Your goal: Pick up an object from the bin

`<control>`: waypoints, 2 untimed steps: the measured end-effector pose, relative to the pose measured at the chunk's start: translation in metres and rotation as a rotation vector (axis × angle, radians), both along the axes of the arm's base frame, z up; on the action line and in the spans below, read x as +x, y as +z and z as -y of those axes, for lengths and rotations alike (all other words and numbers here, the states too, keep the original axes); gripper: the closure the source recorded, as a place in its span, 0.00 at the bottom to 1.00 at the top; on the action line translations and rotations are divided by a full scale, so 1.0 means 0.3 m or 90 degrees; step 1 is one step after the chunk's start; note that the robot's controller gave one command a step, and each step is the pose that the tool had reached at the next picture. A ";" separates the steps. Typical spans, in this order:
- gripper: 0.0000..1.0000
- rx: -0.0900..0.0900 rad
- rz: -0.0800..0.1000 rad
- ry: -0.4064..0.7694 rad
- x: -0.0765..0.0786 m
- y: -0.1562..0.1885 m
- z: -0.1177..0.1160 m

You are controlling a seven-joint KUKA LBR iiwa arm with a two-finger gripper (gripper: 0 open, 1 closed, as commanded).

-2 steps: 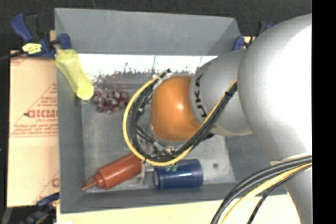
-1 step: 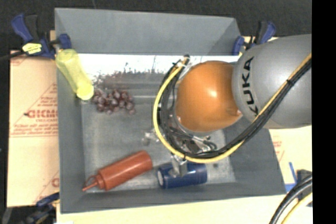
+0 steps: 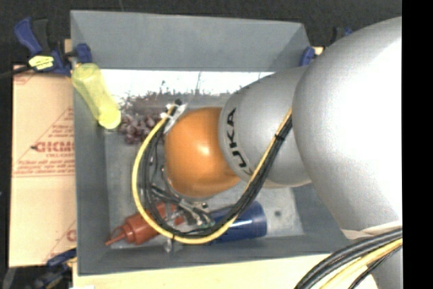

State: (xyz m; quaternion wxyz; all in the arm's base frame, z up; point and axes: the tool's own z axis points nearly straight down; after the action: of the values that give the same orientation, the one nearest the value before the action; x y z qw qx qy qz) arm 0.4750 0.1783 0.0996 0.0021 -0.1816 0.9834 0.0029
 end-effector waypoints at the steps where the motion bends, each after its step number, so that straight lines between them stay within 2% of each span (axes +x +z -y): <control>1: 0.00 -0.009 0.015 0.358 0.086 -0.099 -0.002; 2: 1.00 -0.001 0.003 0.116 0.050 -0.098 0.045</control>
Offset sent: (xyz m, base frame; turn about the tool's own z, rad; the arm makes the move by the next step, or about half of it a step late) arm 0.0141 -0.0130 -0.0296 -0.1834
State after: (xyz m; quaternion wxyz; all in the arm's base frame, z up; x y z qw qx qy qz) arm 0.4900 0.1649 0.0702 0.0038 -0.2703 0.9628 0.0020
